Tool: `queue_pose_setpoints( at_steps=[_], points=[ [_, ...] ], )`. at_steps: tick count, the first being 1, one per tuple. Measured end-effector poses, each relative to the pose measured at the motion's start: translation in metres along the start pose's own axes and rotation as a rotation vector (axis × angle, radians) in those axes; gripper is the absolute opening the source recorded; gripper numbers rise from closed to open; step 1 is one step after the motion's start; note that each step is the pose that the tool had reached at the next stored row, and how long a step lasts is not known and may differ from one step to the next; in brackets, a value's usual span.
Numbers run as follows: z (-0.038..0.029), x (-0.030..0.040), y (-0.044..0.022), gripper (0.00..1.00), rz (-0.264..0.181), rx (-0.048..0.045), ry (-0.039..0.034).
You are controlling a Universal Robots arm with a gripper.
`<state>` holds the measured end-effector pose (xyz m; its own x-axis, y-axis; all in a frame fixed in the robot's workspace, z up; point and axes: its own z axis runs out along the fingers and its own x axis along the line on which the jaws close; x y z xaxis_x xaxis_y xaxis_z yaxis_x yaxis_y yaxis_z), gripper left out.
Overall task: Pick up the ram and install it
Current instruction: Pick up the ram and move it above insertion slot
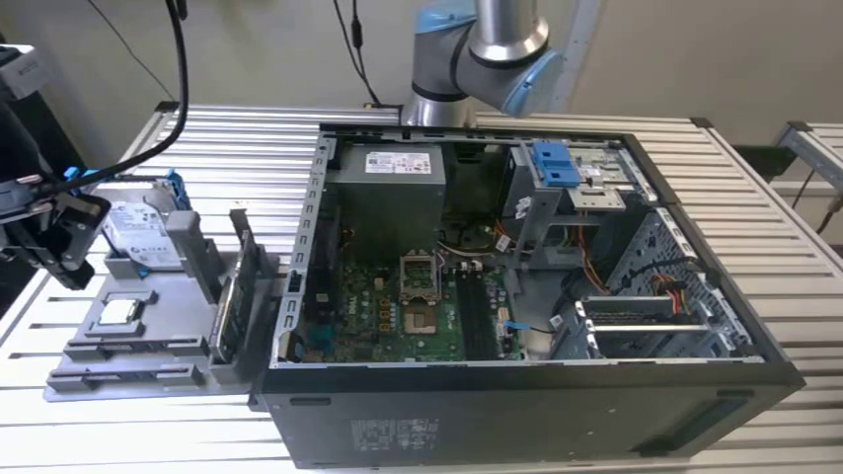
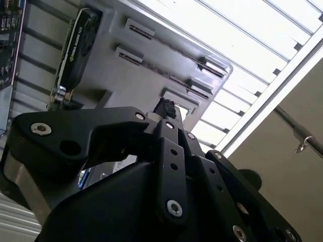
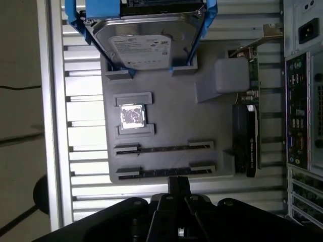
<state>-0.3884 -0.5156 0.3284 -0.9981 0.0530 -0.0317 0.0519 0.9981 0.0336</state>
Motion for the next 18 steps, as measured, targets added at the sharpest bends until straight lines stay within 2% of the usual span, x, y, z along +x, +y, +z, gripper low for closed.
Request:
queue_pose_setpoints(
  at_steps=[18],
  points=[
    [-0.0001,0.0012,0.0000,0.11,-0.136,-0.0008,0.0041]
  ],
)
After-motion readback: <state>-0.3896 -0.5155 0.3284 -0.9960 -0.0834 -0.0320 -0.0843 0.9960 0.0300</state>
